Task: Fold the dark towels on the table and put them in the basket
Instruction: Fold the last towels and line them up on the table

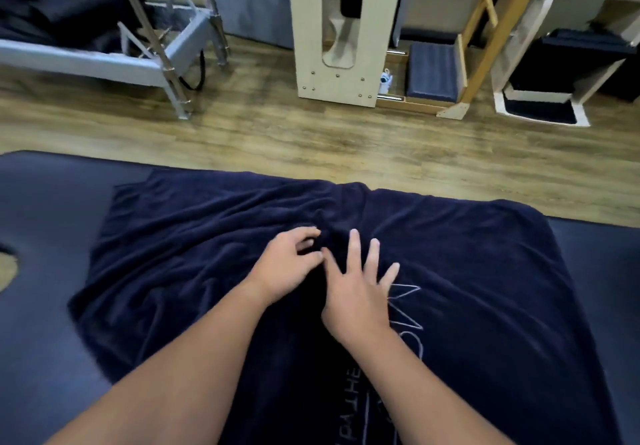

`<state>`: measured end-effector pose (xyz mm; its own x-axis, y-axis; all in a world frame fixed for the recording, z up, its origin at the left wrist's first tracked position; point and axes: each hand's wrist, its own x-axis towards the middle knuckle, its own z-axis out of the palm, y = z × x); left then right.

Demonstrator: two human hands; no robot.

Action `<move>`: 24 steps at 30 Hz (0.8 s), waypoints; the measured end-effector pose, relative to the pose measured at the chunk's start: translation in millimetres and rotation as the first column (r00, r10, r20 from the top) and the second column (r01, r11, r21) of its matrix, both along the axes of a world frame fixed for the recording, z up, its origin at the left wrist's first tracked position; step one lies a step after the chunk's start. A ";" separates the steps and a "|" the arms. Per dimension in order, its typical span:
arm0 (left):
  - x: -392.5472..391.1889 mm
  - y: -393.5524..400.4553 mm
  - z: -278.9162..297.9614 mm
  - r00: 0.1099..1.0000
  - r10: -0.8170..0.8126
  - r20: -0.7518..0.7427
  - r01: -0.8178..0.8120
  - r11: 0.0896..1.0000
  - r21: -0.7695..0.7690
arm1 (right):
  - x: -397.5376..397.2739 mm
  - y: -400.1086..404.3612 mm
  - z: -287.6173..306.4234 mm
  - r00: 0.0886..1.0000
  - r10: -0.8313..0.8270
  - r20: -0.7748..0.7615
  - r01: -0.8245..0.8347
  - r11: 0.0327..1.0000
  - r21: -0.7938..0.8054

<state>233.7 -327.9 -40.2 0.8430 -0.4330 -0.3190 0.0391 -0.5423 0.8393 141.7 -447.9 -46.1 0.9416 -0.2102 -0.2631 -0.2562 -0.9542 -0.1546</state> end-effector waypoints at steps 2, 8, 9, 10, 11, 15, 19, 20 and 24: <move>-11.5 40.4 2.9 0.975 0.131 0.180 -0.148 0.985 0.084 | 1.3 32.5 5.2 0.987 0.160 -0.032 -0.159 0.987 0.039; -55.0 213.1 10.3 0.784 0.401 0.474 -0.594 0.708 0.383 | 13.7 146.5 8.1 0.897 0.256 -0.359 -0.231 0.967 0.112; -59.9 235.4 5.5 0.796 0.443 0.412 -0.602 0.642 0.474 | 19.2 154.4 8.0 0.890 0.222 -0.397 -0.196 0.975 0.106; -63.1 252.2 0.0 0.814 0.482 0.324 -0.575 0.591 0.565 | 24.8 158.1 8.0 0.884 0.192 -0.426 -0.163 0.981 0.102; -66.5 266.2 -5.4 0.825 0.516 0.230 -0.529 0.560 0.638 | 29.9 162.0 9.2 0.875 0.168 -0.454 -0.138 0.986 0.098; -73.7 280.8 -14.1 0.873 0.484 0.056 -0.418 0.685 0.597 | 41.5 173.8 16.3 0.841 0.102 -0.532 -0.074 0.995 0.073; -73.4 268.7 -18.1 0.939 0.340 0.045 -0.328 0.852 0.408 | 41.4 178.9 15.4 0.848 0.059 -0.527 -0.033 0.998 0.059; -72.4 264.1 -18.9 0.951 0.305 0.048 -0.300 0.874 0.383 | 40.9 178.8 15.2 0.852 0.055 -0.521 -0.031 0.998 0.055; -79.1 238.6 -6.7 0.938 0.318 -0.142 -0.321 0.947 0.000 | 39.0 179.6 15.6 0.861 0.055 -0.505 -0.030 0.998 0.058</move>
<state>154.5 -89.3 -46.9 0.8865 -0.1569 -0.4354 0.3233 -0.4632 0.8252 180.7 -268.3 -30.5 0.6841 -0.1486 -0.7141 -0.2701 -0.9610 -0.0587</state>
